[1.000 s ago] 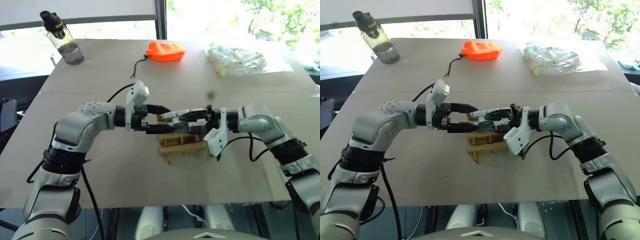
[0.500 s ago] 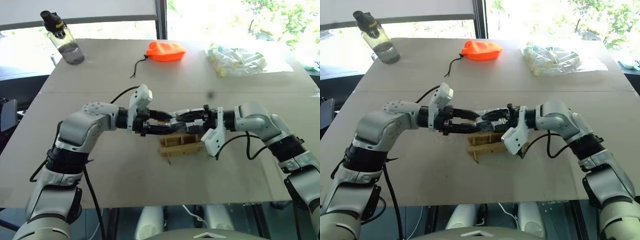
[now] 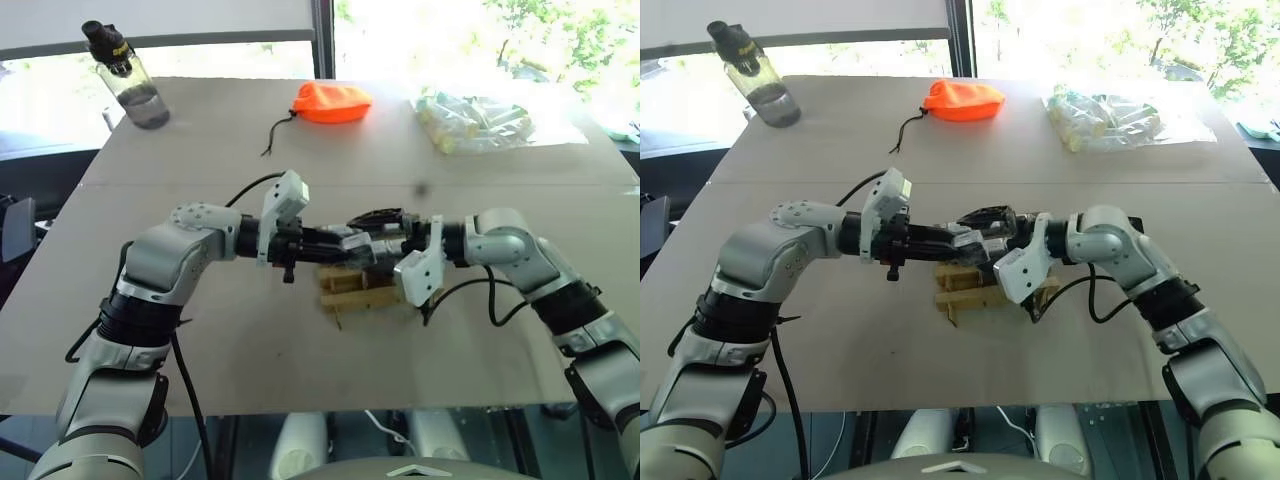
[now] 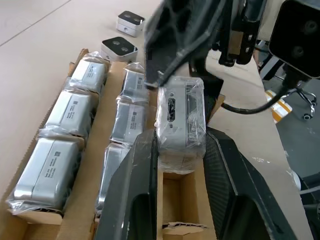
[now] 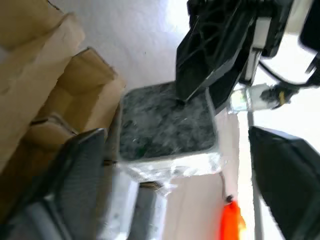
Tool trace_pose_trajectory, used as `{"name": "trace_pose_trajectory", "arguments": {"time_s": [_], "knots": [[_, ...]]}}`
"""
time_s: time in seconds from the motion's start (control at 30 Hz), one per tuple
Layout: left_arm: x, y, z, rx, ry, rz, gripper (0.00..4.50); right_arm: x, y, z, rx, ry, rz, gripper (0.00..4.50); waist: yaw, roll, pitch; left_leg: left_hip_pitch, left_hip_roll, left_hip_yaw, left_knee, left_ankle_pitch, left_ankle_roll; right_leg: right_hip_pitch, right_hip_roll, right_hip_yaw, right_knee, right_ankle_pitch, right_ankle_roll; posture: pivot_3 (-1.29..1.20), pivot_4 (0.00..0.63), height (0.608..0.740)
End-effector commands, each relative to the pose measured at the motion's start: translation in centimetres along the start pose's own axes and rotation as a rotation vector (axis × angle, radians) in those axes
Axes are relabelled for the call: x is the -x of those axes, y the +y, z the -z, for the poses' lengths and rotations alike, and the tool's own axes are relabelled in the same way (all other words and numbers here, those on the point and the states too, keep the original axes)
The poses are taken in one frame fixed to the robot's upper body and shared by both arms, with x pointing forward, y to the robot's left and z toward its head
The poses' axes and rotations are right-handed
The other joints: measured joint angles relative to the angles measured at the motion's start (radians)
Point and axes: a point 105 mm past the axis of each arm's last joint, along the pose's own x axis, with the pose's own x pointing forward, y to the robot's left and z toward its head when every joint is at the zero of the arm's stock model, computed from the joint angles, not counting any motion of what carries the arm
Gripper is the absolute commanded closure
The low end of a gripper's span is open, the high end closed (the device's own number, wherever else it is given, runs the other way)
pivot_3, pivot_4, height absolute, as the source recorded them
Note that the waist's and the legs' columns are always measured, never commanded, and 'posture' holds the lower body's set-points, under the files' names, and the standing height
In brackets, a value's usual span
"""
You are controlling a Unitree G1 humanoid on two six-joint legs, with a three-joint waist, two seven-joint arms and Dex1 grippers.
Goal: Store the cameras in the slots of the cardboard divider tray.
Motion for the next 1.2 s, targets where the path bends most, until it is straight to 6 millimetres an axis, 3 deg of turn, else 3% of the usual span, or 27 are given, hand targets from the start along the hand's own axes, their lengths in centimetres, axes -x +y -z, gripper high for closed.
{"name": "trace_pose_trajectory", "arguments": {"time_s": [0.03, 0.23, 0.4, 0.5, 0.57, 0.8, 1.2], "knots": [[0.6, -0.4, -1.4, -0.076, -0.022, -0.01, 3.79, 1.7, -1.5, -0.7, -0.099, -0.016, 0.081, 0.02, 0.001, 0.0, 0.0, 0.0, 0.0, 0.0, 0.0, 0.0, 0.0, 0.0, 0.0, 0.0, 0.0, 0.0, 0.0, 0.0, 0.15, 0.726], [0.7, -1.1, -1.2, -0.174, -0.016, -0.033, 3.79, 5.5, -1.3, -1.6, -0.547, -0.082, 0.184, 0.02, 0.004, 0.0, 0.0, 0.0, 0.0, -0.001, 0.0, 0.0, 0.0, 0.0, 0.0, 0.0, 0.0, 0.0, 0.0, 0.0, 0.15, 0.726], [0.4, -1.9, 0.2, -0.238, 0.016, -0.071, 3.79, 10.3, 3.3, -0.8, -0.987, -0.034, 0.273, 0.02, 0.025, 0.0, 0.0, 0.0, 0.0, -0.002, -0.001, 0.0, 0.001, 0.002, -0.001, 0.0, -0.002, 0.0, 0.0, 0.0, 0.15, 0.726], [0.9, -1.8, 0.5, -0.231, 0.001, -0.129, 3.79, 13.7, 7.7, 0.0, -1.174, 0.019, 0.299, 0.02, 0.027, -0.001, 0.0, 0.0, 0.0, -0.002, 0.0, 0.0, 0.001, 0.002, -0.001, 0.0, -0.002, 0.0, 0.0, 0.0, 0.15, 0.726], [1.0, -2.1, 0.6, -0.235, -0.011, -0.14, 3.79, 15.6, 10.1, 0.1, -1.237, 0.051, 0.283, 0.02, 0.026, 0.0, 0.0, 0.002, 0.0, -0.002, 0.0, -0.001, 0.001, 0.004, 0.0, 0.0, -0.002, 0.0, 0.0, 0.0, 0.15, 0.726], [-0.4, -2.2, 1.7, -0.287, 0.022, -0.109, 3.79, 18.5, 13.6, 0.2, -1.327, 0.071, 0.257, 0.02, 0.023, 0.0, 0.0, 0.007, 0.0, -0.001, 0.0, -0.003, 0.006, 0.007, 0.003, 0.001, -0.001, 0.0, 0.0, 0.0, 0.15, 0.726], [0.5, -0.7, 3.7, -0.35, 0.154, -0.123, 3.79, 20.6, 12.5, -0.3, -1.253, -0.091, 0.396, 0.02, 0.024, 0.0, -0.001, 0.007, 0.0, -0.001, 0.0, 0.0, 0.001, 0.008, 0.003, 0.001, -0.002, 0.0, 0.0, 0.0, 0.15, 0.726]]}}
